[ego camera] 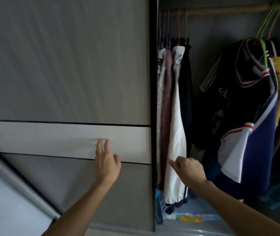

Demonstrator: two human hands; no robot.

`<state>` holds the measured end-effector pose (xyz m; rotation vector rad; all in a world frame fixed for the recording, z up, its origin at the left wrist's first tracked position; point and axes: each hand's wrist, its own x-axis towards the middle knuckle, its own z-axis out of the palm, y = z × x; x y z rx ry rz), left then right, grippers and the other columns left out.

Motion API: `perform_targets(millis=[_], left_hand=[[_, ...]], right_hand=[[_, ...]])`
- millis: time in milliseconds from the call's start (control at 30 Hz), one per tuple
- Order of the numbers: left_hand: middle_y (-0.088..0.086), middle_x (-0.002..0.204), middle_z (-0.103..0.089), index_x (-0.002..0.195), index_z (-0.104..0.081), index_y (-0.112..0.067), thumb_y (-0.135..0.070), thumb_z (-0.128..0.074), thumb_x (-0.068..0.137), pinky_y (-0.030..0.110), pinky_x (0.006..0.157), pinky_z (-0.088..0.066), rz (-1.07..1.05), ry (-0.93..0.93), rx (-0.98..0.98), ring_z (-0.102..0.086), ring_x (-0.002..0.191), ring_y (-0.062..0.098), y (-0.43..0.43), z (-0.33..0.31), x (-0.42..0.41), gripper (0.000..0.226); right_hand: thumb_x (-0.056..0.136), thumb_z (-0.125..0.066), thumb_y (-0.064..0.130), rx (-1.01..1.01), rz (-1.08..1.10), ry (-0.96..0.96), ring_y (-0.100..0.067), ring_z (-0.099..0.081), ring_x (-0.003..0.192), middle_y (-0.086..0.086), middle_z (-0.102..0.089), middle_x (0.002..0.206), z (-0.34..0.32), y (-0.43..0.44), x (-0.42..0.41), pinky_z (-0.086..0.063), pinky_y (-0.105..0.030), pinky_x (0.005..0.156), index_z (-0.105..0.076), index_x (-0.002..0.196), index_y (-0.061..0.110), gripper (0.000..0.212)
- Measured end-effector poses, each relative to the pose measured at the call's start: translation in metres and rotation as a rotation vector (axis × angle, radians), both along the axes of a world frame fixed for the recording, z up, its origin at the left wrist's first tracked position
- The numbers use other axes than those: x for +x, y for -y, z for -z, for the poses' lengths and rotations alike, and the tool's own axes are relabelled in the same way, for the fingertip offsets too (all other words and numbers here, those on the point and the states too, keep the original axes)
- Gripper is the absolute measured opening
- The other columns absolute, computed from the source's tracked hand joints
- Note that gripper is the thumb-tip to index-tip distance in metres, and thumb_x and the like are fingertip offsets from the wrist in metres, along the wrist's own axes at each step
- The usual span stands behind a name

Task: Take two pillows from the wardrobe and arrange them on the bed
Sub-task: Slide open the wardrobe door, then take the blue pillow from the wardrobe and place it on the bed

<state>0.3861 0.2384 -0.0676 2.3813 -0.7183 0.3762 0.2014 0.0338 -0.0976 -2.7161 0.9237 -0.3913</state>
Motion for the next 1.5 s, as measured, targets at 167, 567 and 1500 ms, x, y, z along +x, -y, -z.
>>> perform_targets(millis=[167, 567, 1500], left_hand=[[0.017, 0.096, -0.064, 0.093, -0.062, -0.005, -0.009, -0.061, 0.080, 0.042, 0.074, -0.050, 0.199, -0.162, 0.155, -0.061, 0.089, 0.036, 0.041, 0.049, -0.050, 0.014], [0.006, 0.097, -0.068, 0.091, -0.060, -0.015, -0.023, -0.053, 0.084, 0.036, 0.068, -0.051, 0.404, -0.301, 0.490, -0.062, 0.088, 0.031, 0.167, 0.177, -0.159, 0.013], [0.016, 0.099, -0.065, 0.083, -0.061, -0.011, -0.017, -0.055, 0.083, 0.039, 0.070, -0.049, 0.435, -0.031, 0.555, -0.062, 0.092, 0.036, 0.393, 0.676, -0.105, 0.009]], right_hand=[[0.091, -0.044, 0.056, 0.045, 0.055, -0.040, -0.031, -0.064, 0.074, -0.005, -0.067, 0.073, 0.032, 0.027, -0.037, -0.036, -0.031, 0.055, -0.056, 0.074, 0.018, 0.043], [0.090, -0.042, 0.049, 0.160, 0.219, -0.331, -0.035, -0.064, 0.088, -0.011, -0.069, 0.098, 0.175, 0.129, -0.177, -0.045, -0.036, 0.067, -0.064, 0.094, 0.019, 0.038], [0.090, -0.047, 0.041, 0.070, 0.166, -0.312, -0.037, -0.060, 0.105, -0.015, -0.060, 0.115, 0.652, 0.387, -0.133, -0.049, -0.043, 0.080, -0.052, 0.111, 0.012, 0.036]])
